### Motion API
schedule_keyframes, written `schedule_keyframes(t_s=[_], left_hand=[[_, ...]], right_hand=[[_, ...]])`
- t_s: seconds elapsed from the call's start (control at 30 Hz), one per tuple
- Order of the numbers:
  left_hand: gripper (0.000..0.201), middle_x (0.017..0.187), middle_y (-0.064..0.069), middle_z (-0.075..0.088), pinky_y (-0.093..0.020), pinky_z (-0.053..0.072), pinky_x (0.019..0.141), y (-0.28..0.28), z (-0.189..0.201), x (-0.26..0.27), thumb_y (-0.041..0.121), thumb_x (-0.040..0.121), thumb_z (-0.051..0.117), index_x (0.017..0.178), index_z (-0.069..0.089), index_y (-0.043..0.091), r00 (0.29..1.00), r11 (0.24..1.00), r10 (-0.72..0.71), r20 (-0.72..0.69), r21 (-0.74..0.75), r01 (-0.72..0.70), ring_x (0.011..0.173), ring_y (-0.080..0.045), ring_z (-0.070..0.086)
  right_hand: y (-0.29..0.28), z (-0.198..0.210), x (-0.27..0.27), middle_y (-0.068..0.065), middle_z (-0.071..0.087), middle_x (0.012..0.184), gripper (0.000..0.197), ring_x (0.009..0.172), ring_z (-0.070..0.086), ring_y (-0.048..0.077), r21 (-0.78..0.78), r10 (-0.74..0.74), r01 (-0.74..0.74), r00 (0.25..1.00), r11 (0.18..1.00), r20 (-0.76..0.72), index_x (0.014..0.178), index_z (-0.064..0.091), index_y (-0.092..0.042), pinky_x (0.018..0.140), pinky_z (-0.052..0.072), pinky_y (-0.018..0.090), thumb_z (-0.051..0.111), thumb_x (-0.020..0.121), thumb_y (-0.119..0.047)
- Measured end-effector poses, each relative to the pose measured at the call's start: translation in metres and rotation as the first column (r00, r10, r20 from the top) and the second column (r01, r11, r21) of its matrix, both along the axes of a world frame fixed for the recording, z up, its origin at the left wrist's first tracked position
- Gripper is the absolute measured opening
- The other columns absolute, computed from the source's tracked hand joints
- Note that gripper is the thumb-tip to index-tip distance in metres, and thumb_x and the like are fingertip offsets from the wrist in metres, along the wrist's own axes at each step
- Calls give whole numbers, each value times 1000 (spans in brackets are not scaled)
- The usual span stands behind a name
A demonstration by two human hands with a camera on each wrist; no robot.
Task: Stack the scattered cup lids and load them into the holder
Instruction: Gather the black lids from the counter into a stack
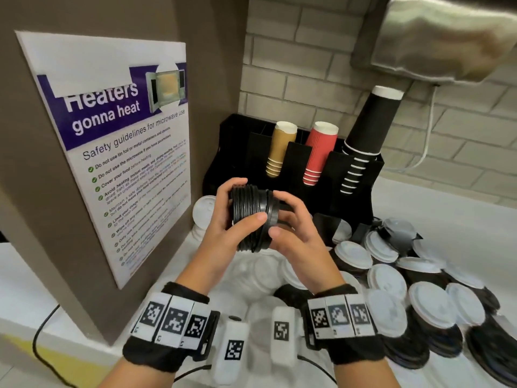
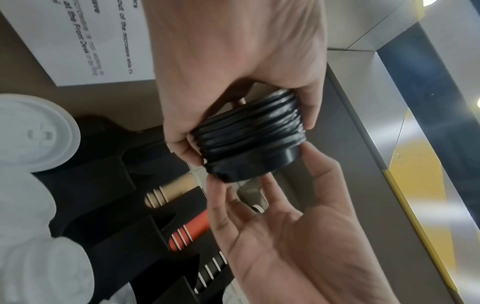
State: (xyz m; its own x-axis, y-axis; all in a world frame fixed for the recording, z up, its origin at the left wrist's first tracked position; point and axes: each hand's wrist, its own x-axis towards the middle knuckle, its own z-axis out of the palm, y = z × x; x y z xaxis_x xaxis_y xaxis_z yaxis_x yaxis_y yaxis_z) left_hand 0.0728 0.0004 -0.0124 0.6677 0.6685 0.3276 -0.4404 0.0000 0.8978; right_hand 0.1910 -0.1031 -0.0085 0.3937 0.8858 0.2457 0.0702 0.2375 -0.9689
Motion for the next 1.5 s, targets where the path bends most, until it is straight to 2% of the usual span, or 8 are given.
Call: schedule_keyframes(t_s=[0.77,0.83,0.9,1.0,1.1,1.2,1.33,1.5], left_hand=[[67,111,9,61,-28,52,80,-3,-1,-8,31,68,75,129,49,34,999,1000,6,43,12,-7,100,-12,62],[67,106,8,62,-26,52,79,3,1,-10,30,66,74,128,49,31,995,998,59,75,-21,-58,97,-12,61],[68,108,1,60,-26,53,75,8,3,-12,30,64,74,127,48,29,992,995,90,92,-53,-86,96,-15,59],[65,112,-4,57,-27,54,71,11,5,-14,30,65,74,125,50,33,991,995,91,95,-59,-86,99,-18,59],[63,112,-2,58,-28,55,70,10,6,-16,31,66,74,125,50,35,993,996,85,84,-37,-82,97,-16,61],[63,110,-1,58,-28,55,69,9,6,-18,30,66,74,124,50,35,993,995,88,83,-44,-85,95,-14,62],[63,111,-3,57,-31,54,71,7,10,-18,32,65,73,123,49,34,991,993,106,80,-49,-103,99,-19,59],[66,112,-6,55,-33,54,74,2,14,-14,32,64,72,125,47,30,991,994,101,82,-41,-98,100,-23,58]], right_hand=[[-12,21,8,4,58,120,59,110,59,16,-138,21,9,975,990,221,131,46,-37,90,51,30,71,78,-37],[-12,19,11,-4,57,116,54,107,55,12,-339,162,20,851,941,499,124,52,-31,87,45,23,77,77,-37],[-9,6,5,-3,51,120,64,111,46,15,-617,519,49,490,785,700,127,51,-31,91,43,26,81,71,-40],[-8,-19,-8,2,43,128,87,114,39,24,-763,785,214,-34,610,618,135,38,-34,88,37,37,84,62,-47],[-7,-36,-12,6,42,125,93,112,41,26,-752,794,254,-188,608,578,139,32,-32,82,31,37,85,62,-38],[-2,-31,-6,3,45,121,86,111,45,26,-723,756,237,-99,649,647,136,32,-33,80,30,37,81,65,-38],[21,-5,10,-3,49,120,85,113,47,21,-673,615,165,294,721,732,134,32,-39,95,41,40,79,65,-51],[40,-1,4,1,45,137,95,125,44,22,-637,551,169,368,753,749,145,28,-31,104,41,41,76,68,-59]])
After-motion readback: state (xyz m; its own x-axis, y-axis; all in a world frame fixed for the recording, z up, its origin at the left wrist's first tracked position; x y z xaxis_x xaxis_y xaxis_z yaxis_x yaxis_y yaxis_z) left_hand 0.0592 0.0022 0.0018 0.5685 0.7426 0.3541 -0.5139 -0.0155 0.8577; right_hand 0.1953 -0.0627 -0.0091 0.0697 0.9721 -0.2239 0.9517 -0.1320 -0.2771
